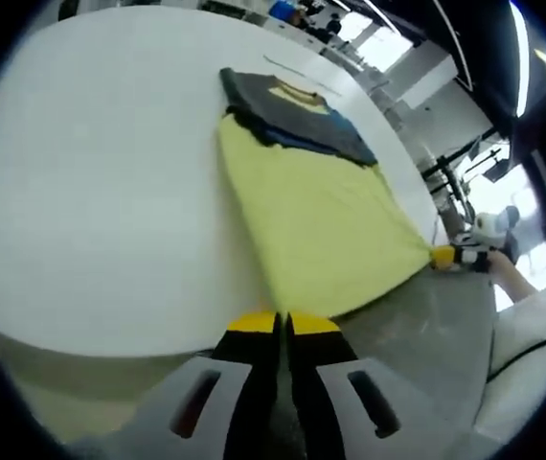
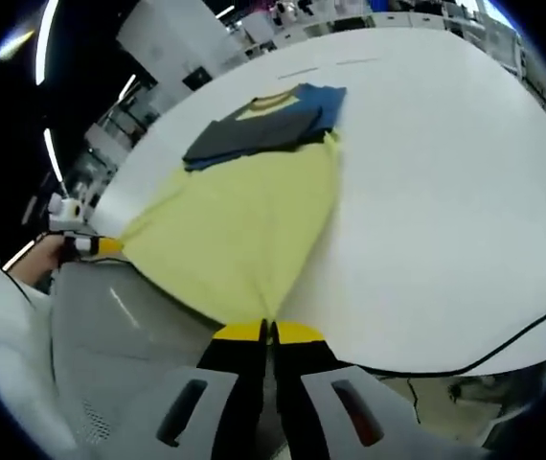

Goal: Fold the garment on the visible template until the final outline fits inside the template.

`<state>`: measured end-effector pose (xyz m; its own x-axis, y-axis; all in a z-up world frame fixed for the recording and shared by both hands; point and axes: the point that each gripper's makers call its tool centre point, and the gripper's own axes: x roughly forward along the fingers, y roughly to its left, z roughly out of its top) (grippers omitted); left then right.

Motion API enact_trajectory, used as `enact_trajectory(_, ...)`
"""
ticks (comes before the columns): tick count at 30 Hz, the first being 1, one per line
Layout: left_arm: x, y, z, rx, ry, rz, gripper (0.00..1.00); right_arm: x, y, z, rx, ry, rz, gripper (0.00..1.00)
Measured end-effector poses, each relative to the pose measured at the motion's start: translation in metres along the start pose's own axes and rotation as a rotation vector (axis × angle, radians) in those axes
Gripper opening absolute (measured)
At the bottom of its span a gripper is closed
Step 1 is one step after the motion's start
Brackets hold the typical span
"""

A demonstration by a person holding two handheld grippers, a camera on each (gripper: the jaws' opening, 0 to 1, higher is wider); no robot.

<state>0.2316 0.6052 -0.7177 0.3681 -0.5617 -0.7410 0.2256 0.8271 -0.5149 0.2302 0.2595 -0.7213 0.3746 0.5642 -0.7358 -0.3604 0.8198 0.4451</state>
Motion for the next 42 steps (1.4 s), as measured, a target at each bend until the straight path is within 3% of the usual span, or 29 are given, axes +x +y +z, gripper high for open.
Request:
enact_trajectory(17, -0.022, -0.012, 0.010, -0.019, -0.075, -0.029, 0.00, -0.025, 0.009, 0.014, 0.008, -0.089, 0.015, 0.03)
enact_trajectory(31, -0.039, -0.026, 0.017, -0.018, -0.114, -0.045, 0.00, -0.037, 0.015, 0.020, -0.010, -0.113, 0.024, 0.03)
enact_trajectory(42, -0.040, -0.029, 0.026, -0.032, -0.139, -0.059, 0.00, -0.035, 0.015, 0.022, -0.012, -0.109, 0.022, 0.03)
